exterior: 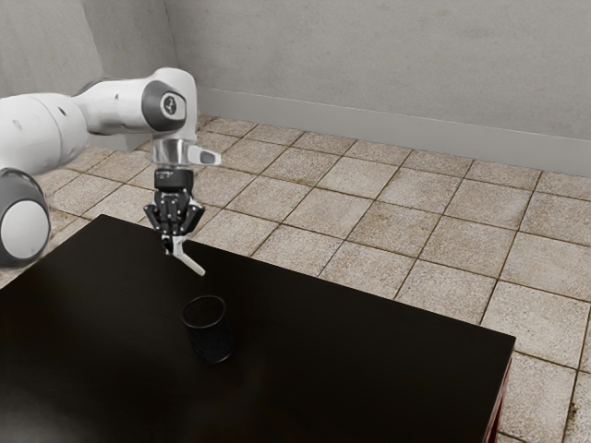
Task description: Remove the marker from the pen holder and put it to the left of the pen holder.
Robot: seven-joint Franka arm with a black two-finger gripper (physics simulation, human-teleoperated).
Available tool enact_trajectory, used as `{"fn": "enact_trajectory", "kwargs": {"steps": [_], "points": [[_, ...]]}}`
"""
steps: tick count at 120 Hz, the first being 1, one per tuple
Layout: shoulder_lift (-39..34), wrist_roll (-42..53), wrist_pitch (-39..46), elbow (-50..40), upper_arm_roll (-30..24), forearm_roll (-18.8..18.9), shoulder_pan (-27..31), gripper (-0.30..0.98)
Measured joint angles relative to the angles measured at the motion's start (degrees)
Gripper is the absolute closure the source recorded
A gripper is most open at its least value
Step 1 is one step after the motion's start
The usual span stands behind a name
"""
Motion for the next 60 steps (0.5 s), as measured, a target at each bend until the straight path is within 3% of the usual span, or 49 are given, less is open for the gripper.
{"fn": "enact_trajectory", "kwargs": {"steps": [19,30,44,60], "points": [[-13.1,2.4,22.2,-26.6,-0.2,-1.3,2.0,0.79],[-17.0,3.7,35.6,-36.4,-0.2,-2.1,2.0,0.78],[-18.8,4.9,47.3,-42.0,-0.1,-3.1,2.1,0.77],[-19.3,5.9,54.1,-45.3,0.1,-3.7,3.4,0.73]]}}
